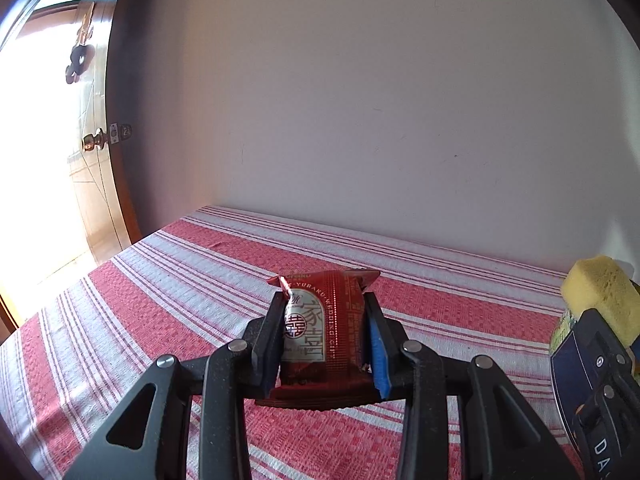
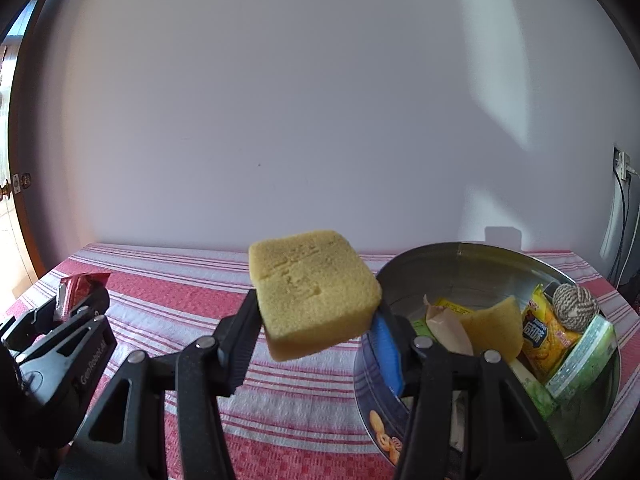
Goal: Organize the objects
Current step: 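Carry the yellow sponge and red packet over the silver tin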
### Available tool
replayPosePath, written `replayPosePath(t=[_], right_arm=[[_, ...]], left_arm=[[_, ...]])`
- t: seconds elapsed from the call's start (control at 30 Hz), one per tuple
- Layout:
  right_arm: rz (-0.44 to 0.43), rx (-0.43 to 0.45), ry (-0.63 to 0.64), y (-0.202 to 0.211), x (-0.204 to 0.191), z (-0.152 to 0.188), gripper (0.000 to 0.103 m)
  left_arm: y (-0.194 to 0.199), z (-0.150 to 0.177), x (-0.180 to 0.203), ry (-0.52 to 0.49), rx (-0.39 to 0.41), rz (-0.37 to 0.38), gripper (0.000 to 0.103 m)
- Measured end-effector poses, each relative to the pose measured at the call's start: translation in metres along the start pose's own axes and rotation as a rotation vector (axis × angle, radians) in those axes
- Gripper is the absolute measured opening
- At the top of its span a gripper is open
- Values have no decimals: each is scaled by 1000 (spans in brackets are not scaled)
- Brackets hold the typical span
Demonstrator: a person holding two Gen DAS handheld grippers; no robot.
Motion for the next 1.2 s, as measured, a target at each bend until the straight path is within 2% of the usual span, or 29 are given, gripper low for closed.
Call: replayPosePath(t=[0.2, 0.47, 0.67, 0.9, 1.2], right_arm=[[-30, 6, 9, 14, 0, 6, 53], [-39, 49, 2, 39, 13, 12, 53], [5, 102, -19, 46, 35, 6, 53], [62, 130, -61, 34, 56, -1, 53], [140, 158, -76, 20, 79, -9, 53]], left_arm=[[16, 9, 11, 4, -2, 27, 39], [51, 14, 52, -34, 26, 100, 39], [70, 11, 88, -66, 46, 155, 39], [87, 2, 128, -95, 84, 210, 39], [86, -2, 180, -127, 72, 289, 39]])
Point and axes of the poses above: each gripper's, at about its wrist camera, not at the fingertips, and y roughly against the way its jaws point, x to its right, z to its underside, the point moved 6 cm from there along -y, roughly the way its jaws point, and after that the axes turned 6 degrees about z, right-handed, at the moved point
